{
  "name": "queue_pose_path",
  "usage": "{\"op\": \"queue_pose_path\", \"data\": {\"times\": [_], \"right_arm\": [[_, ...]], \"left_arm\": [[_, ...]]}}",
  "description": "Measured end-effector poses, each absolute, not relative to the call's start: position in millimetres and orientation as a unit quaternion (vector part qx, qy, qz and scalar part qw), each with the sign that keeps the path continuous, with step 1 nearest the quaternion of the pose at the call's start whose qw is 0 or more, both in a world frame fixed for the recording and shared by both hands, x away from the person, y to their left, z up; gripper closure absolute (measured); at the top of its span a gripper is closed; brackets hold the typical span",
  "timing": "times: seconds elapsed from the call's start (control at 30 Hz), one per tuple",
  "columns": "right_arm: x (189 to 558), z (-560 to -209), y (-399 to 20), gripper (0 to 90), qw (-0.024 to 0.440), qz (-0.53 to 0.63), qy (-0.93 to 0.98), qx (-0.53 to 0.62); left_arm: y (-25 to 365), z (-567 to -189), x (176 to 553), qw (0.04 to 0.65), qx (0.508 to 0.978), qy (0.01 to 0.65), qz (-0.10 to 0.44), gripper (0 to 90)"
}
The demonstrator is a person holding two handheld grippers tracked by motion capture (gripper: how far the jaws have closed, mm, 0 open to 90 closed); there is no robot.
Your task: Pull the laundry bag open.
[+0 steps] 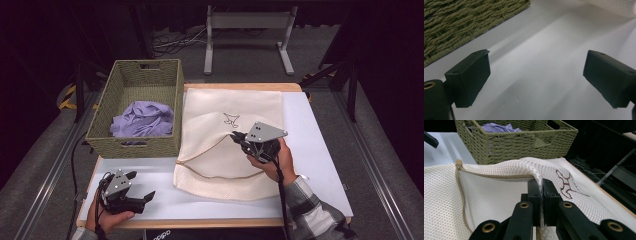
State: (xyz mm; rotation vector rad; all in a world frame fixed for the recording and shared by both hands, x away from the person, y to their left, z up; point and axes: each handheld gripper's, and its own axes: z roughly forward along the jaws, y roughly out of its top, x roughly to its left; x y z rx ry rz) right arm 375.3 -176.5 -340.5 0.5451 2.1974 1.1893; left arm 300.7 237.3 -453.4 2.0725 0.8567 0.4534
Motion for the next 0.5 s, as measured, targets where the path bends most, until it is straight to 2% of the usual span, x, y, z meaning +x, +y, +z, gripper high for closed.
{"op": "queue_pose_path", "data": {"times": [0.5], "right_arm": [[375.1,-342.3,-178.2,87.1,0.286,0.445,0.824,0.205]], "left_arm": [[237.4,-453.4,300.7,0.415,0.825,0.34,0.179,7.8]]}}
